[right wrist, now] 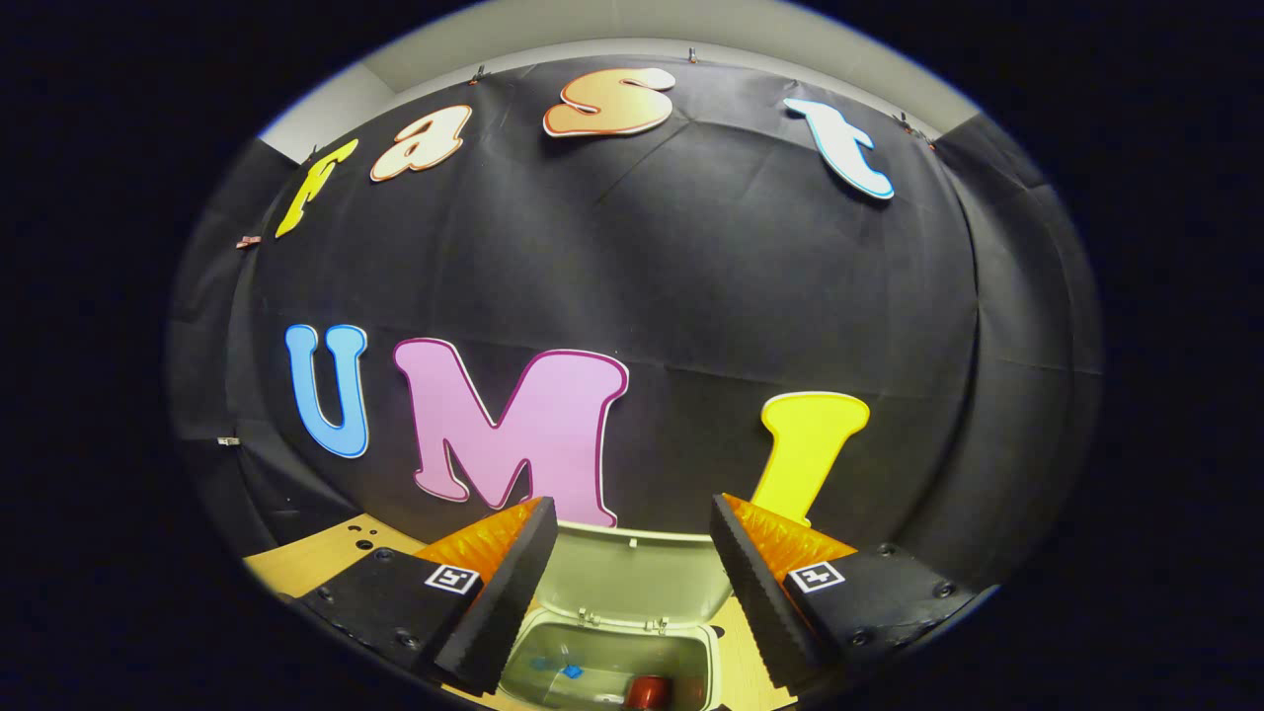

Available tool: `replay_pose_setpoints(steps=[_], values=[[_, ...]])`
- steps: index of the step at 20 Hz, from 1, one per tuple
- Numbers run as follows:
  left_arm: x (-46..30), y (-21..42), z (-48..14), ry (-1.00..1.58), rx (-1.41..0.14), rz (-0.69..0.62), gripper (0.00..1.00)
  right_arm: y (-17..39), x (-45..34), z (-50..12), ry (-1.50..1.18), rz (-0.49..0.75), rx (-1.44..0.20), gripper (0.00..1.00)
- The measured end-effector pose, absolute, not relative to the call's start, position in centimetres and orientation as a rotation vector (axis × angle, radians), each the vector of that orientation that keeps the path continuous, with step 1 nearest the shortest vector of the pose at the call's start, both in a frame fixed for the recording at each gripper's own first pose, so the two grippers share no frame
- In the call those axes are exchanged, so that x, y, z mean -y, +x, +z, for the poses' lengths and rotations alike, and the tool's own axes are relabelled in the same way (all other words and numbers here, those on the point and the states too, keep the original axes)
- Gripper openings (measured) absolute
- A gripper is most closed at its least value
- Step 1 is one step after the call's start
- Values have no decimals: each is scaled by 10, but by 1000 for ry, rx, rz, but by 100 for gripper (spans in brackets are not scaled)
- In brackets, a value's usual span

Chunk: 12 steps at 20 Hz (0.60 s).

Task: Press the lid of the desktop garbage bin to open it, pick up the crumpled paper on the desktop and throw it into the bin, then pick up the pop can on the desktop and drop it into the bin, and finally close the garbage bin lid.

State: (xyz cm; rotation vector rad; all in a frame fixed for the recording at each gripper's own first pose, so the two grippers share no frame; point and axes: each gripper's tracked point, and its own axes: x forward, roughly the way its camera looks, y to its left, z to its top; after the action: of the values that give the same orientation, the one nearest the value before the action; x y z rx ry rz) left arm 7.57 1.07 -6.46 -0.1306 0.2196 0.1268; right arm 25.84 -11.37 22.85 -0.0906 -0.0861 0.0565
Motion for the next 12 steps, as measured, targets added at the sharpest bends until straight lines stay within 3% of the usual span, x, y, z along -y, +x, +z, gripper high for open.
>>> replay_pose_setpoints(steps=[12], values=[[-64, 62, -74, -154, -255, 246, 96, 343, 106, 202, -59, 20, -32, 97]])
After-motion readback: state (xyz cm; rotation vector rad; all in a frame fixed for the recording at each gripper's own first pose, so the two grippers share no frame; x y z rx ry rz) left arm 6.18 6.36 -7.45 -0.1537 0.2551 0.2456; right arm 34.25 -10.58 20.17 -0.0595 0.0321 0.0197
